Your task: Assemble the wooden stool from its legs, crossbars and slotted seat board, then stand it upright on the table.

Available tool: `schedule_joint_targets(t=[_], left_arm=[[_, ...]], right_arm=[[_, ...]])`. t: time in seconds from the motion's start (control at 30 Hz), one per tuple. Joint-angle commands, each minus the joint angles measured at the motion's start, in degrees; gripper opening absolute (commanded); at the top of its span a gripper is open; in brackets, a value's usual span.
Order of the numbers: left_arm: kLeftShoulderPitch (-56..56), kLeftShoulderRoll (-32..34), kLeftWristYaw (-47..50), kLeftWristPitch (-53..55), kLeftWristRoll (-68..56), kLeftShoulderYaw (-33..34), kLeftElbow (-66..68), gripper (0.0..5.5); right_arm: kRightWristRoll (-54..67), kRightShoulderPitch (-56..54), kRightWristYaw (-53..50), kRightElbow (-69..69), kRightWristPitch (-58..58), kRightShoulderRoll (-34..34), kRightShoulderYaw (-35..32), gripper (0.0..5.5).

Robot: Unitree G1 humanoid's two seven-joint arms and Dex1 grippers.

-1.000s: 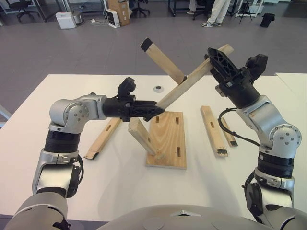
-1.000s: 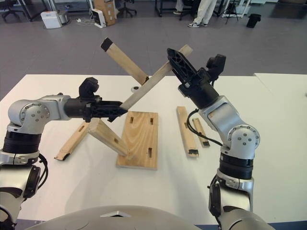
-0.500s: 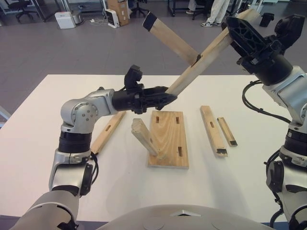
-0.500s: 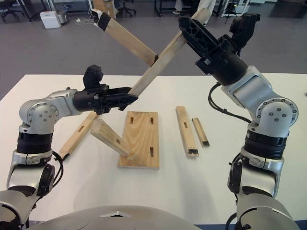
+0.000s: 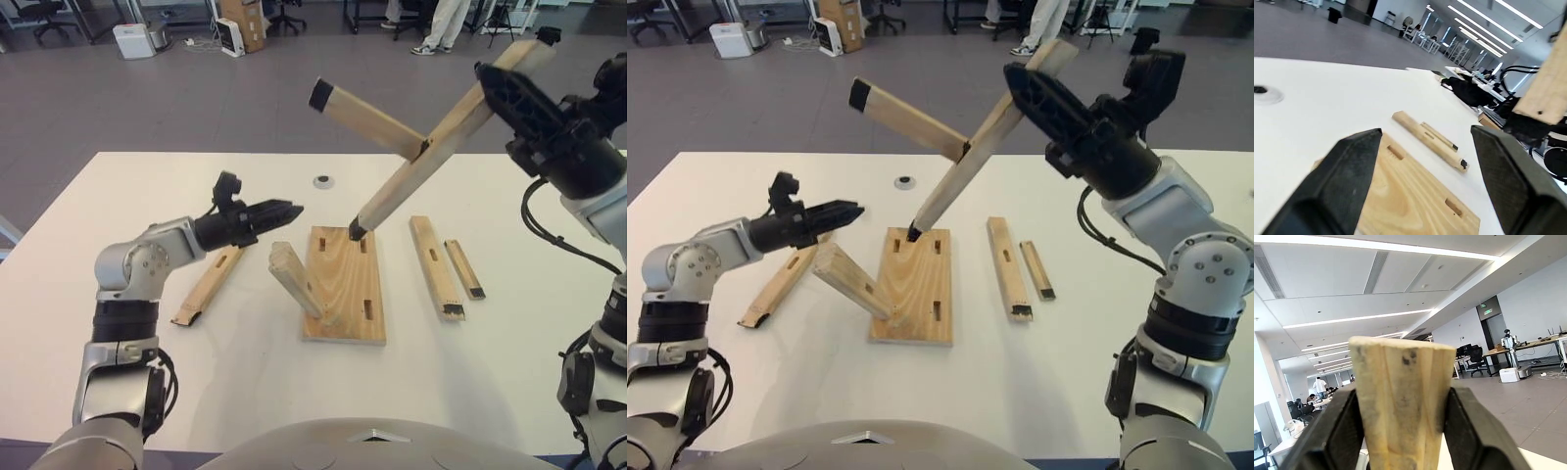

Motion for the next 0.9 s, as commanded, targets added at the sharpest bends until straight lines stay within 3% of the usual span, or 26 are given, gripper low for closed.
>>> schedule_joint_targets(t=[0.03, 0.3, 0.7, 0.9], left_arm=[[3.5, -1.0, 5.5, -10.0, 9.4, -1.4, 4.2, 3.35], [7.0, -5.7, 9.0, -16.3, 14.0, -2.6, 5.7, 3.35], [11.7, -8.6, 9.5, -15.7, 13.6, -3.3, 2.2, 3.35], [10.2, -7.7, 8.2, -15.0, 14.3, -4.8, 2.8, 3.35]], right_arm=[[-11.0, 1.6, 0.3, -0.4, -5.7, -0.4, 0.7, 2.15], [-24.5, 12.9, 12.1, -5.7, -11.0, -0.9, 6.8, 2.15], [-23.9, 20.9, 32.4, -4.6, -13.4, -1.2, 6.5, 2.15], [-26.7, 22.9, 35.4, -3.4, -16.4, 1.0, 7.5, 2.15]])
